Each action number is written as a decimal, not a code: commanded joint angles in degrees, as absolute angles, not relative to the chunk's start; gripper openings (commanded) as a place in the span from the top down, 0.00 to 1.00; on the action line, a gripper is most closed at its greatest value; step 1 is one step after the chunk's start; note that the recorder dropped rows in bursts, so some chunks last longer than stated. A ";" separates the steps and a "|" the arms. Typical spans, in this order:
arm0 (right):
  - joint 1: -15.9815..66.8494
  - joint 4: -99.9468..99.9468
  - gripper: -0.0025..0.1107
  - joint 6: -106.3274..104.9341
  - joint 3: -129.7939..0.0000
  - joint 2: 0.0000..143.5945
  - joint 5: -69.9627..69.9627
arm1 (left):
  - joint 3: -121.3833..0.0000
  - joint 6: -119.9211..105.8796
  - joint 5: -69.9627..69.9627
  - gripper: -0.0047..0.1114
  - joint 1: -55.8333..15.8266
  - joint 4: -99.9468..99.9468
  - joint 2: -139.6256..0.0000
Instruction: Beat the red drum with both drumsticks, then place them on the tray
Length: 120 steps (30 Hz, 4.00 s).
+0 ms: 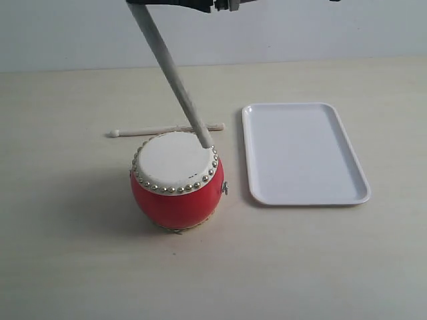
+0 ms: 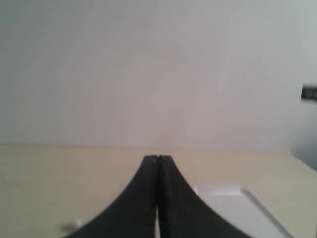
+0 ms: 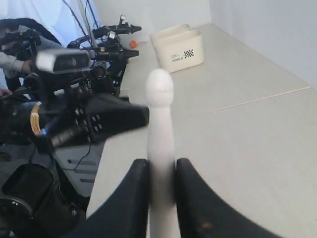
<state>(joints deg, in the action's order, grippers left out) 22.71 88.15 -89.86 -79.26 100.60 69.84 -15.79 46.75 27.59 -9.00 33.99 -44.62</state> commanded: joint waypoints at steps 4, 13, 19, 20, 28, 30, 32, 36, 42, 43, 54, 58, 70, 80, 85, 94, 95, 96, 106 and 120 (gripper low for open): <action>21.98 97.56 0.98 -94.05 -74.37 99.97 69.96 | -18.25 54.87 64.47 0.60 -9.39 51.60 -77.62; 22.68 99.95 0.98 -88.86 -74.13 102.97 69.96 | -20.32 54.43 69.96 0.31 -11.16 55.35 -83.18; 27.00 99.95 0.98 -88.89 -74.13 105.57 69.96 | -20.32 54.43 69.96 0.31 -11.60 55.97 -83.18; 27.41 99.95 0.98 -89.51 -74.13 105.57 69.96 | -20.32 54.43 69.96 0.31 -11.60 56.43 -83.18; 30.04 99.95 0.98 -90.74 -74.13 105.57 69.96 | -20.32 53.93 69.96 0.31 -11.60 61.04 -83.18; 30.04 99.95 0.98 -90.74 -74.13 105.68 69.96 | -20.32 53.79 69.96 0.31 -12.10 61.02 -83.18; 30.04 99.95 0.98 -90.44 -74.13 105.77 69.96 | -20.32 53.35 69.96 0.31 -12.87 60.89 -83.18; 30.04 99.95 0.98 -89.71 -74.13 105.92 69.96 | -20.32 52.33 69.96 0.31 -14.72 59.70 -83.39; 30.04 99.95 0.98 -89.44 -74.13 105.92 69.96 | -20.32 50.67 69.96 0.31 -16.63 56.73 -83.39; 30.04 99.95 0.98 -89.31 -74.13 105.92 69.96 | -20.32 50.56 69.96 0.31 -16.63 56.61 -83.39; 30.04 99.95 0.98 -89.31 -74.13 105.92 69.96 | -20.32 49.99 69.96 0.31 -17.92 55.76 -83.39; 30.04 99.95 0.98 -89.30 -74.13 105.92 69.96 | -20.32 48.59 69.96 0.31 -21.98 52.75 -83.39; 30.04 99.95 0.98 -89.30 -74.13 105.92 69.96 | -20.32 47.98 67.20 0.67 -22.97 49.97 -83.39; 30.04 99.95 0.98 -89.30 -74.13 105.92 69.96 | -20.32 48.45 67.20 0.96 -22.97 49.86 -83.39; 30.04 99.95 0.77 -89.77 -74.13 105.92 69.96 | -20.32 48.45 66.92 0.96 -22.76 49.96 -82.92; 29.82 99.95 0.05 -89.89 -75.49 105.92 65.78 | -20.32 51.55 61.46 0.96 -17.48 50.67 -79.45; 29.50 99.95 0.05 -89.89 -76.38 105.92 63.50 | -20.32 51.65 59.33 0.96 -16.60 50.93 -78.75; 29.29 99.95 0.06 -89.89 -77.54 105.92 60.85 | -20.32 51.65 56.56 0.96 -15.31 51.52 -77.80; 29.02 45.25 0.22 -52.79 -94.24 106.82 33.73 | -21.70 57.69 21.58 0.96 -8.55 52.94 -67.12; 29.02 9.42 0.42 -43.99 -110.89 118.89 47.55 | -42.12 52.97 -9.91 0.96 -8.55 53.67 -64.12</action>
